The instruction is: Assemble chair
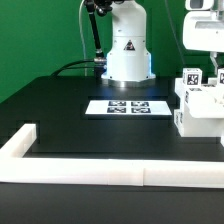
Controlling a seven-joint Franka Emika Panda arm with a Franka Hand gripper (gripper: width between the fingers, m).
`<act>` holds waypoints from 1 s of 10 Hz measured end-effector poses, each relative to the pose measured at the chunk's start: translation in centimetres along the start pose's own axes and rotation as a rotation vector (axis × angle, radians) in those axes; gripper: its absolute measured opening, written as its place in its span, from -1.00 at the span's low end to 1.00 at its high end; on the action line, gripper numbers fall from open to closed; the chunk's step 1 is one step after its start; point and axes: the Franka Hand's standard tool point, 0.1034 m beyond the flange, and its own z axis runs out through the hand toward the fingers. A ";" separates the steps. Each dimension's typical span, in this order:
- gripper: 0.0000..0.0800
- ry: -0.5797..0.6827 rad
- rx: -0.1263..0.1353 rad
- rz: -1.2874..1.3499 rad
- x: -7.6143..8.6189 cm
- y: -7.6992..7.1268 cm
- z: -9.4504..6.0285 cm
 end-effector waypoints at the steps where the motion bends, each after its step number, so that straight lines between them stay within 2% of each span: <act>1: -0.28 -0.002 0.001 0.018 0.0 0.0 0.0; 2: -0.28 -0.003 0.001 0.018 -0.1 0.0 0.0; 3: -0.03 -0.003 -0.005 -0.022 -0.1 0.1 0.0; 4: 0.32 -0.009 -0.018 -0.062 -0.3 0.2 0.1; 5: 0.54 -0.011 -0.024 -0.099 -0.4 0.2 0.0; 10: 0.62 -0.011 -0.027 -0.576 -0.2 0.1 0.0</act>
Offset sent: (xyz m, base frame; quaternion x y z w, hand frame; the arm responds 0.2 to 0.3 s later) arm 0.0007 -0.0035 0.0007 -0.0505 0.0112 -0.1464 0.9879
